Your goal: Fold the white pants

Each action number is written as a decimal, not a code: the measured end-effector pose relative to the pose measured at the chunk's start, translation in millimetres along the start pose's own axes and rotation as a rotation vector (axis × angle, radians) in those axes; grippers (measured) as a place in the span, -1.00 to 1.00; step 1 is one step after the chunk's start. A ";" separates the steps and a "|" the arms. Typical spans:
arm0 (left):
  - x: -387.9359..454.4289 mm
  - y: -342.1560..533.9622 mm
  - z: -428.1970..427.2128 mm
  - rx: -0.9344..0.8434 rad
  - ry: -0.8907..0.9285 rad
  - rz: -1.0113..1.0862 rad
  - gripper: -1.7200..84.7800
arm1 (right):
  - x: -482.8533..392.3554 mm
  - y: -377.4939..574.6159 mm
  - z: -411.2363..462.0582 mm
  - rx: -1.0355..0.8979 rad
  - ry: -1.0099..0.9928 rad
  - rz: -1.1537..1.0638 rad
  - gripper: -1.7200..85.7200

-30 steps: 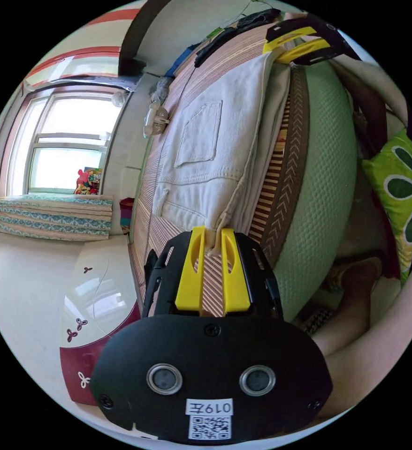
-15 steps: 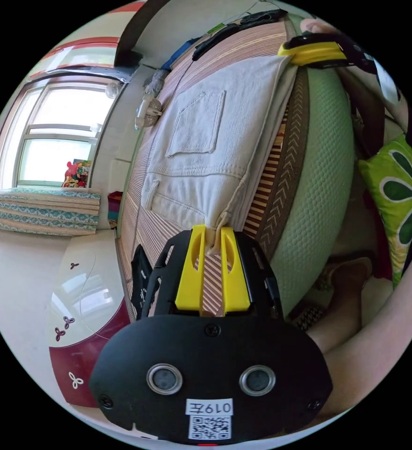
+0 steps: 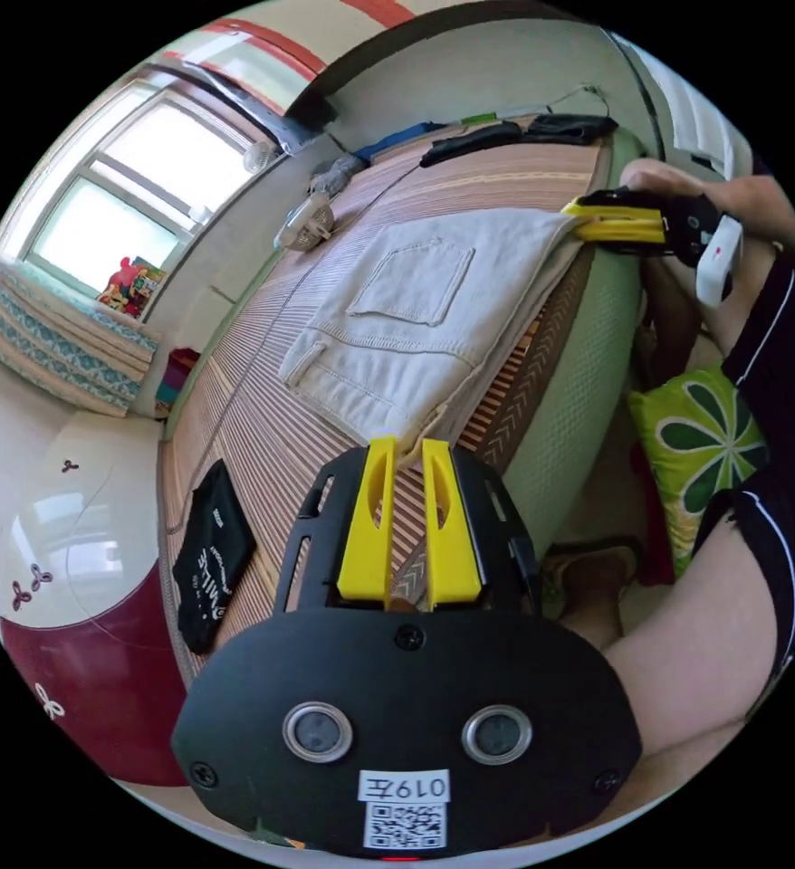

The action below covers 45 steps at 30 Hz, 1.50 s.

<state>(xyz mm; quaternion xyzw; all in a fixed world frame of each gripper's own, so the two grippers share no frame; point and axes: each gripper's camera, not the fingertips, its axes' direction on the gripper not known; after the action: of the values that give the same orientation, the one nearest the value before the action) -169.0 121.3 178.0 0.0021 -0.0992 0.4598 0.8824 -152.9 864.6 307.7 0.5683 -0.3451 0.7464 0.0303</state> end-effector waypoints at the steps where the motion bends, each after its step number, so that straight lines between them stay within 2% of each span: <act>1: -14.1 7.7 -4.7 0.010 0.033 -0.026 -0.92 | -7.4 4.1 1.8 0.006 0.000 -0.001 -0.79; 9: -91.5 24.5 -35.0 0.292 0.070 -0.266 -0.94 | -34.7 43.9 24.3 0.022 -0.133 0.104 -0.72; 11: -106.1 12.2 -27.5 0.301 0.067 -0.326 -0.94 | -25.7 62.8 29.7 0.052 -0.240 0.235 -0.71; 15: -123.8 -14.1 5.3 0.172 0.103 -0.346 -0.94 | 21.6 104.1 58.9 0.109 -0.471 0.579 -0.73; 17: -131.8 -28.5 29.5 0.049 0.073 -0.333 -0.94 | 45.6 129.6 108.3 0.090 -0.609 0.794 -0.77; 20: -141.8 -37.9 40.7 0.011 0.080 -0.309 -0.94 | 47.6 147.6 172.2 0.062 -0.735 0.950 -0.83; 27: -162.3 -43.6 51.5 -0.042 0.052 -0.270 -0.94 | -32.4 120.5 230.8 0.013 -0.684 0.923 -0.94; 31: -185.5 -43.3 55.9 -0.043 0.082 -0.291 -0.94 | -84.6 118.3 268.9 -0.023 -0.767 0.931 -0.97; 37: -222.5 -48.6 65.9 -0.084 0.154 -0.316 -0.94 | -170.9 108.5 301.4 -0.053 -0.766 0.776 -0.98; 40: -247.4 -50.0 65.0 -0.086 0.198 -0.333 -0.93 | -192.9 115.1 320.2 -0.049 -0.809 0.812 -0.98; 45: -320.0 -40.9 44.2 0.167 0.245 -0.527 -0.93 | -214.8 127.3 342.4 -0.021 -0.859 0.821 -0.98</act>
<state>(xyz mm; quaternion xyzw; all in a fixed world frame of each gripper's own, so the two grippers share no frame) -321.9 -166.1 168.3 0.0449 0.0501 0.2184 0.9735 150.4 654.2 99.5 0.6391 -0.5254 0.3969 -0.3974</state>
